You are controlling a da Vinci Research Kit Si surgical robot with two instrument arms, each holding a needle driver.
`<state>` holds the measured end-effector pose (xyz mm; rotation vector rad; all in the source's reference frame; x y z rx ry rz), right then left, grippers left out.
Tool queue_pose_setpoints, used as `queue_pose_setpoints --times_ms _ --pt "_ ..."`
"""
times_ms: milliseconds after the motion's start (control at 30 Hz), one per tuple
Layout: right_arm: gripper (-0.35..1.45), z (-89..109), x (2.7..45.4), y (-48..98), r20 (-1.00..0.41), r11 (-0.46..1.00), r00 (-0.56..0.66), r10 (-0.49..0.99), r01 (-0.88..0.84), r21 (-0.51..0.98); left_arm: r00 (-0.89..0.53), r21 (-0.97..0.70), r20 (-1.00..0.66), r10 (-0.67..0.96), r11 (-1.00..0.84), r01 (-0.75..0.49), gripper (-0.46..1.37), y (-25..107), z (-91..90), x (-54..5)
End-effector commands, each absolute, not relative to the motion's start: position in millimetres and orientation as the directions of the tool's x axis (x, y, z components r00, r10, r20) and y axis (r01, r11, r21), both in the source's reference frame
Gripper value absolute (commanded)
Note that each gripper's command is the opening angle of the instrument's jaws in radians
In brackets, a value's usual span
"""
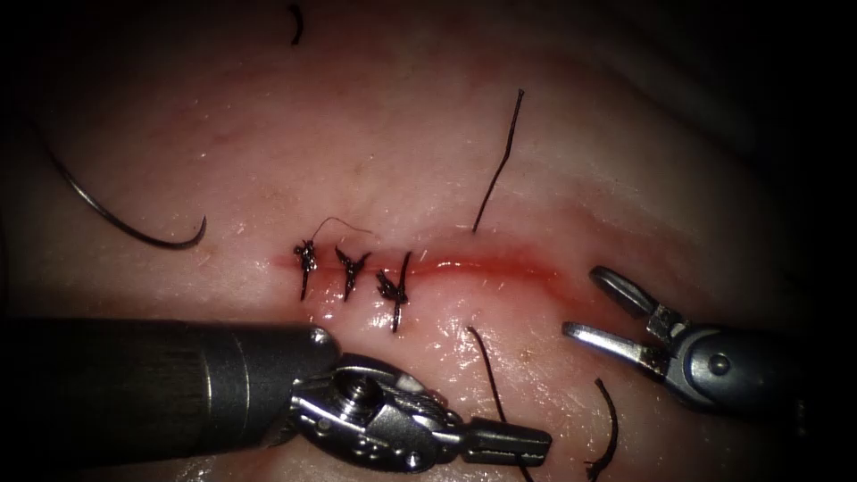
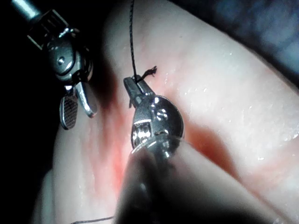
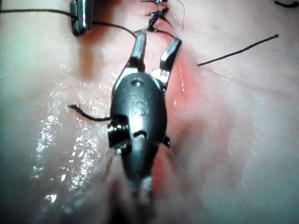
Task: Wound Closure
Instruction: Use the right gripper to regrasp more suture with the left
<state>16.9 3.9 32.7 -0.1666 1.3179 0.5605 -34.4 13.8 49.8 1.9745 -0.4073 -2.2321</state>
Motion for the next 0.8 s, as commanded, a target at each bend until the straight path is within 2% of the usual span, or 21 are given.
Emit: queue_pose_setpoints --times_ms 33,133,300,400,600,800 --pt "0.79 32.7 17.0 4.1 -0.949 0.867 0.154 0.274 -0.467 0.174 -0.128 0.285 -0.953 -0.275 -0.956 -0.067 -0.35 14.0 49.8 -34.0" --pt "0.93 32.9 17.2 4.2 -0.952 0.890 0.190 0.240 -0.435 0.137 -0.122 0.287 -0.953 -0.278 -0.956 -0.061 -0.35 14.3 49.8 -33.0" --pt "0.92 33.0 18.1 4.1 -0.953 0.931 0.256 0.163 -0.360 0.063 -0.101 0.284 -0.955 -0.278 -0.957 -0.051 -0.35 14.7 49.9 -32.2" --pt "0.94 33.0 18.7 4.2 -0.966 0.950 0.241 0.094 -0.310 0.015 -0.063 0.282 -0.958 -0.280 -0.959 -0.038 -0.35 14.9 50.1 -32.1" --pt "0.79 33.4 19.5 4.5 -0.968 0.982 0.252 0.008 -0.186 -0.041 -0.016 0.273 -0.962 -0.273 -0.962 -0.022 -0.35 16.2 50.2 -32.1" --pt "0.86 33.9 20.1 5.1 -0.969 0.985 0.236 -0.074 -0.135 -0.108 0.003 0.254 -0.967 -0.255 -0.967 -0.018 -0.35 17.2 50.0 -32.3"
